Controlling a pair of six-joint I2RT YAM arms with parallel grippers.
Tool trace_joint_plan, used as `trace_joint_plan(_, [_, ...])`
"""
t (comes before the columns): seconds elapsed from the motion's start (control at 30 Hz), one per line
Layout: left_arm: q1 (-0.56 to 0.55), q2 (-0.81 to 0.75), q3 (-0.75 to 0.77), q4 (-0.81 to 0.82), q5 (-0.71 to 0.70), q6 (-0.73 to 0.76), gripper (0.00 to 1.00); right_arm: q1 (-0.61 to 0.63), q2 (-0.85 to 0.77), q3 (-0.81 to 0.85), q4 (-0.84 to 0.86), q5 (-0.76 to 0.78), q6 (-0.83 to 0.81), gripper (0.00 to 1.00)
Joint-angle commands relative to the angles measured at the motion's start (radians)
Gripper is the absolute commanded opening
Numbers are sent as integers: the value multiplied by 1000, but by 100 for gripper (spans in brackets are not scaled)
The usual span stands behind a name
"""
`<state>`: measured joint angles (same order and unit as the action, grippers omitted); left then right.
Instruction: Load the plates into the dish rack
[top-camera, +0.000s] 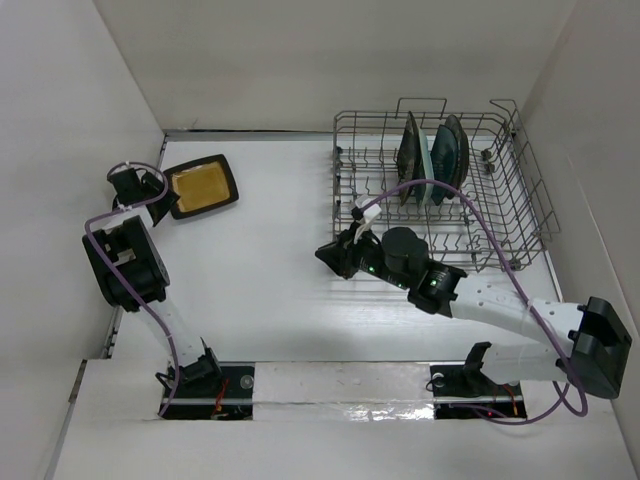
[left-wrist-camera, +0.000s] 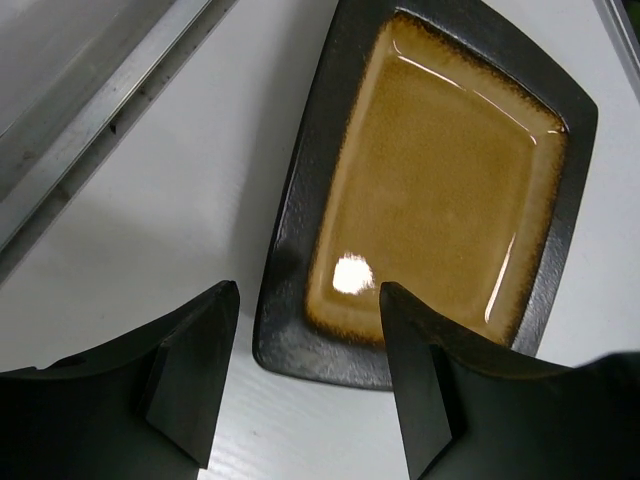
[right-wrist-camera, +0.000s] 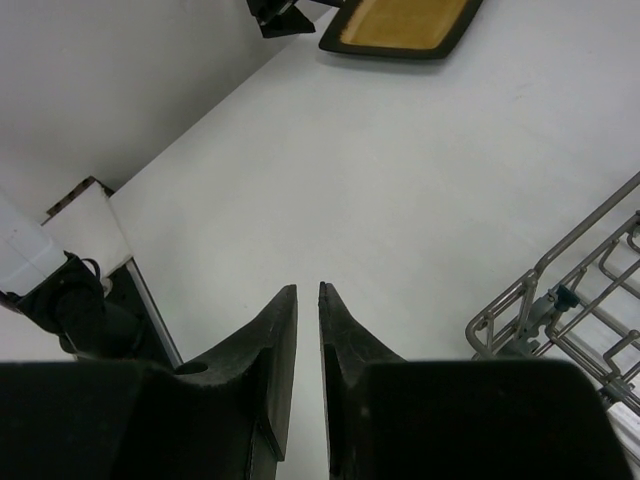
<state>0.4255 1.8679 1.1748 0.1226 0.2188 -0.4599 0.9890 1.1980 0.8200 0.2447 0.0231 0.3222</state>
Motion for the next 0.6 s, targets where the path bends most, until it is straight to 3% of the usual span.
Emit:
trace_joint_plan(0.0, [6,40,77,45,24,38,55,4,9,7,67,37,8,21])
trace_joint_plan(0.27, [6,146,151,60,68,10,51,-26,35,10,70,40,12,21])
trace_joint_plan(0.4, [6,185,149,77,123,-6,41,-26,40,10,76,38,18,22])
trace_joint_plan(0.57, [6,214,151,100,163,-33,41,-26,28,8,74,46,20,22])
